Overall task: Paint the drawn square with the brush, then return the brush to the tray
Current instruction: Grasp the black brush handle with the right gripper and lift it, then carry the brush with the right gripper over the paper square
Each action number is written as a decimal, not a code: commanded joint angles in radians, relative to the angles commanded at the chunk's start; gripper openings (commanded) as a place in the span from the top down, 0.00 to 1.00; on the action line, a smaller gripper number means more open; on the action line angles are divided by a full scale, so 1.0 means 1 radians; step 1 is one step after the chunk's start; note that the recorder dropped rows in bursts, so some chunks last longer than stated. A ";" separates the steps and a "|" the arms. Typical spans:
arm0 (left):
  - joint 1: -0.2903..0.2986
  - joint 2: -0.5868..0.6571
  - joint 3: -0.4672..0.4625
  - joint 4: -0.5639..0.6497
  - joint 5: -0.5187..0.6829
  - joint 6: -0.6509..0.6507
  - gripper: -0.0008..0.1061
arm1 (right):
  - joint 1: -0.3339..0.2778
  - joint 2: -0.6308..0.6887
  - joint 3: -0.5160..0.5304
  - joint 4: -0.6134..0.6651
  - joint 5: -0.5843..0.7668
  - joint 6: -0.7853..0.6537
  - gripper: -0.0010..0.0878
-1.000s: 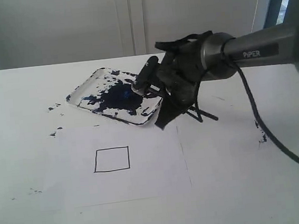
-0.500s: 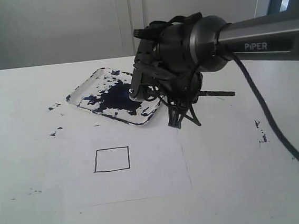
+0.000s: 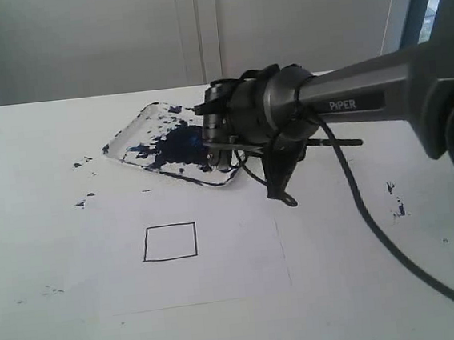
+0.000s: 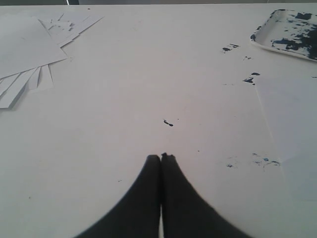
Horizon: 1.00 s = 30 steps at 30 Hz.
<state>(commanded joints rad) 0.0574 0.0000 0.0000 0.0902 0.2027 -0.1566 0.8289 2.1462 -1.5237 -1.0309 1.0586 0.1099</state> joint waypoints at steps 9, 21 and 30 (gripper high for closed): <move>0.000 0.000 0.000 0.000 0.000 0.000 0.99 | -0.010 0.020 0.000 0.040 0.021 0.010 0.99; 0.000 0.000 0.000 0.000 0.000 0.000 0.99 | 0.061 -0.058 0.000 0.145 0.035 -0.044 0.99; 0.000 0.000 0.000 0.000 0.000 0.000 0.99 | 0.161 -0.172 0.000 0.141 0.147 -0.020 0.99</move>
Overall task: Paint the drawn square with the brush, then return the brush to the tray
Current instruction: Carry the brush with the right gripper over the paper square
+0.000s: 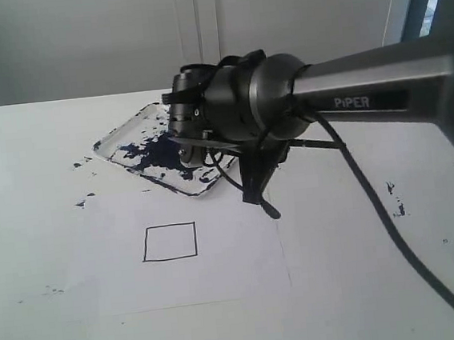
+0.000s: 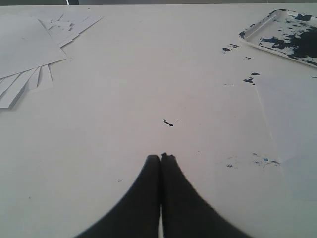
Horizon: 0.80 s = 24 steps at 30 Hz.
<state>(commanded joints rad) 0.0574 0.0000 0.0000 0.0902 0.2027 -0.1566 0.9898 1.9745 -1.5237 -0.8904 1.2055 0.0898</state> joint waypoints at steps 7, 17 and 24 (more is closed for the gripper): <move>0.000 0.000 0.000 0.000 0.000 0.000 0.99 | 0.076 -0.071 0.000 0.066 0.016 0.000 0.99; 0.000 0.000 0.000 0.000 0.000 0.000 0.99 | 0.177 -0.115 0.000 0.139 0.016 0.035 0.99; 0.000 0.000 0.000 0.000 0.000 0.000 0.99 | 0.200 -0.115 0.000 0.139 0.016 0.052 0.99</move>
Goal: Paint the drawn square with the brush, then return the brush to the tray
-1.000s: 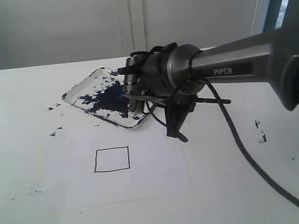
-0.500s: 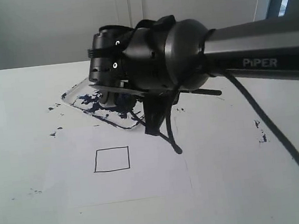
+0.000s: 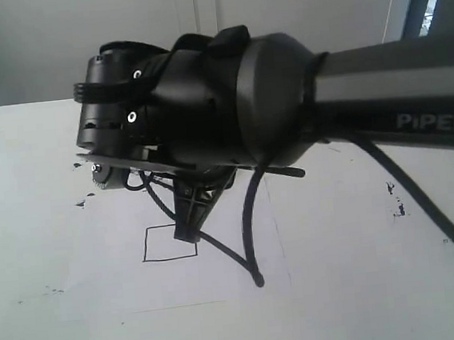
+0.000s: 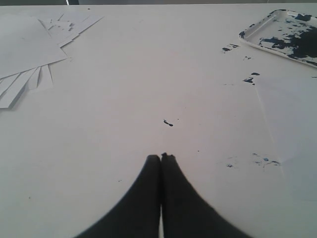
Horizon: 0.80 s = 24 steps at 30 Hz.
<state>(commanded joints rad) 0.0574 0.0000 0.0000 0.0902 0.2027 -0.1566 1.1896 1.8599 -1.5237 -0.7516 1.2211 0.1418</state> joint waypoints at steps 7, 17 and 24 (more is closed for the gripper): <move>0.000 0.000 0.000 0.000 0.000 0.000 0.99 | 0.001 -0.006 0.000 0.023 0.000 0.000 0.99; 0.000 0.000 0.000 0.000 0.000 0.000 0.99 | 0.001 -0.043 0.002 0.071 0.000 0.000 0.99; 0.000 0.000 0.000 -0.015 -0.014 -0.016 0.99 | 0.002 -0.048 0.002 0.075 0.000 0.000 0.99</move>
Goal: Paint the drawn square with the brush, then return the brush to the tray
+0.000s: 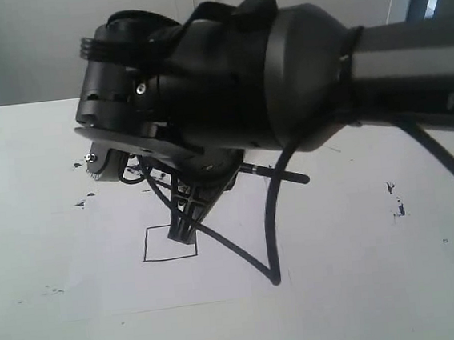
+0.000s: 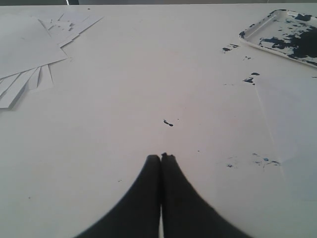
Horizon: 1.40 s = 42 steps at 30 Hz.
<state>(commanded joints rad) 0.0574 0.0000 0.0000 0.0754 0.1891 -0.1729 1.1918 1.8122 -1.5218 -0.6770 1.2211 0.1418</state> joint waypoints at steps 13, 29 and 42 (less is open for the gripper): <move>0.000 0.000 0.000 -0.097 -0.306 -0.172 0.99 | 0.000 0.000 0.000 0.000 0.000 0.000 0.99; 0.000 0.134 -0.137 -0.104 -0.189 -0.248 0.99 | 0.000 0.000 0.000 0.000 0.000 -0.006 0.99; 0.000 0.494 -0.499 -0.109 0.148 0.043 0.99 | 0.000 0.000 0.000 0.000 0.000 -0.006 0.99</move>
<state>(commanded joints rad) 0.0574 0.4938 -0.4990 -0.0336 0.3375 -0.1303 1.1918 1.8122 -1.5218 -0.6770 1.2211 0.1356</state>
